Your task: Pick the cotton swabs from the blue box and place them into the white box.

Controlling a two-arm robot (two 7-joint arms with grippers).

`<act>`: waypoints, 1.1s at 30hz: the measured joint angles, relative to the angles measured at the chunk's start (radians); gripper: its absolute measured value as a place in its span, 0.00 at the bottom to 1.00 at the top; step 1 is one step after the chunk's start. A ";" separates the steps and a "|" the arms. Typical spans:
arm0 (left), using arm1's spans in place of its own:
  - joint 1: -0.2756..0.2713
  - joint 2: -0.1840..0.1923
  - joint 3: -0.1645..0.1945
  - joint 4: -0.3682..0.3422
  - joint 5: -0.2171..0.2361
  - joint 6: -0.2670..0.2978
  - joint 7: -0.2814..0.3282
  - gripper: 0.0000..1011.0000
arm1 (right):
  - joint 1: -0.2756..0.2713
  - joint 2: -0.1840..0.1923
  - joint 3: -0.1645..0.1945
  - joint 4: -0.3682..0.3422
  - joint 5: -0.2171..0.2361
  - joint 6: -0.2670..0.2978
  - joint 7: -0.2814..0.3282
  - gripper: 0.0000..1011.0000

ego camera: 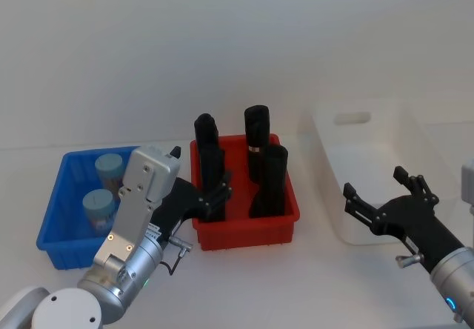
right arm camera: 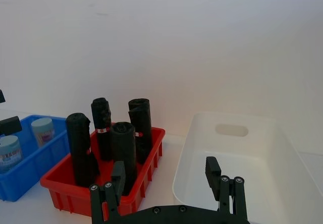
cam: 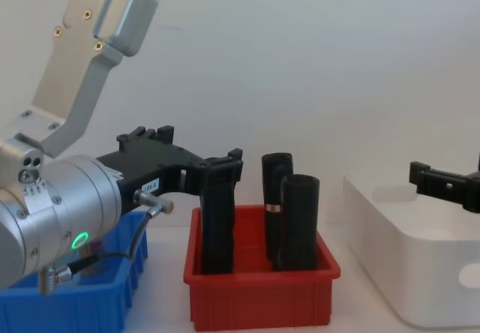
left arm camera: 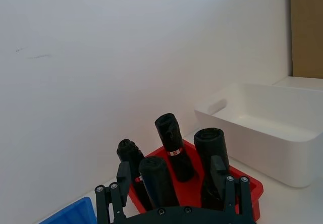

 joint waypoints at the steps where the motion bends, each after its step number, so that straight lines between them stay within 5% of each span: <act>1: 0.000 0.000 0.000 0.000 0.000 0.000 0.000 0.99 | 0.000 0.000 0.000 0.000 0.000 0.000 0.000 0.99; 33: 0.000 0.000 0.000 0.000 0.000 0.000 0.000 0.99 | 0.000 0.000 0.000 0.000 0.000 0.000 0.000 0.99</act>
